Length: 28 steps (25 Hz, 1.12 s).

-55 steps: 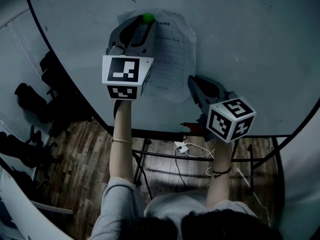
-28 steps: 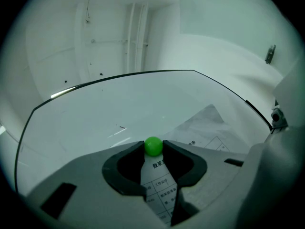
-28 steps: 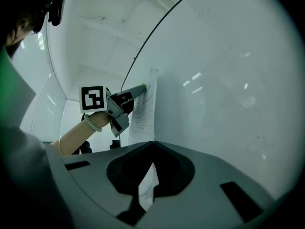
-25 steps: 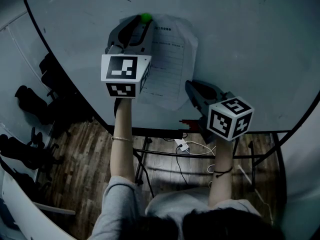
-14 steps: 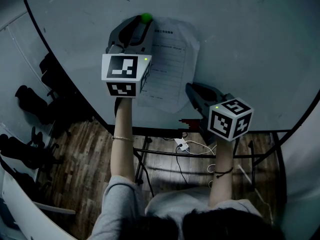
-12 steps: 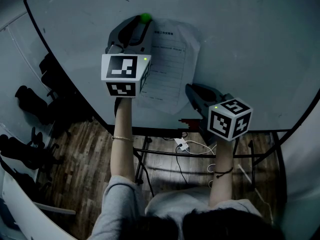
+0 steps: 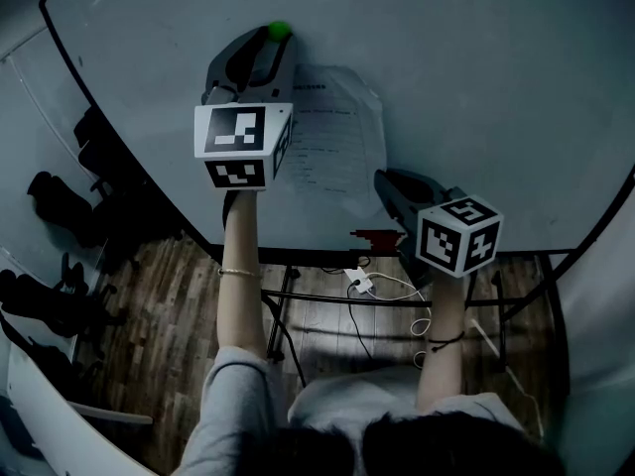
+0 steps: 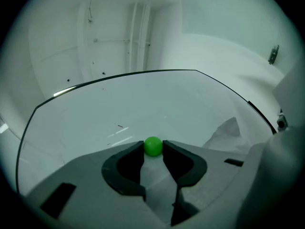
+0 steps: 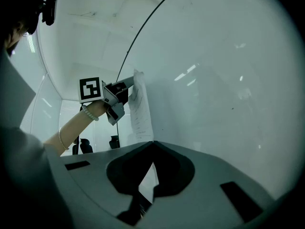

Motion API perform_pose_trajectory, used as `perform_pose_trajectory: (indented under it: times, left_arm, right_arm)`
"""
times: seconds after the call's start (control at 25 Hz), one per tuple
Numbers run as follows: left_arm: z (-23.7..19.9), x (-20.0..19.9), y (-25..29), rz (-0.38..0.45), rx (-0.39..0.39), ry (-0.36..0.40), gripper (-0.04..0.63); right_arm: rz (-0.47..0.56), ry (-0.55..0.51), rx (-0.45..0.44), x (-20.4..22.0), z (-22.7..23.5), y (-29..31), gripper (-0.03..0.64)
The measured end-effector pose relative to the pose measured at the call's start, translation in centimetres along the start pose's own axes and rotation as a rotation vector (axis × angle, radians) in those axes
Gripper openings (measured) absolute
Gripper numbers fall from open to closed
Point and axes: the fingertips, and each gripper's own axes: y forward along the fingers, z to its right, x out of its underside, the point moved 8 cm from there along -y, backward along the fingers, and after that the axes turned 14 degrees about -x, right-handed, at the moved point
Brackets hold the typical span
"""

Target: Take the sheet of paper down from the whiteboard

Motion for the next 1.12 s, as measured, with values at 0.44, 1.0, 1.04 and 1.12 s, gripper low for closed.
perform_pose_trajectory:
  times: [0.44, 1.0, 1.04, 1.12]
  left_arm:
    - [-0.2, 0.9, -0.6, -0.003, -0.016, -0.018, 0.110]
    - [-1.8, 1.9, -4.0, 0.003, -0.075, -0.122, 0.100]
    - [-1.7, 2.0, -4.5, 0.000, -0.076, -0.133, 0.095]
    - [-1.5, 2.5, -5.7, -0.012, -0.077, -0.154, 0.091]
  right_arm:
    - [0.014, 0.005, -0.003, 0.3, 0.1, -0.1, 0.000]
    - [-0.010, -0.015, 0.020, 0.5, 0.4, -0.6, 0.000]
    - [-0.012, -0.017, 0.022, 0.8, 0.5, -0.9, 0.000]
    - [-0.016, -0.022, 0.026, 1.4, 0.6, -1.6, 0.000]
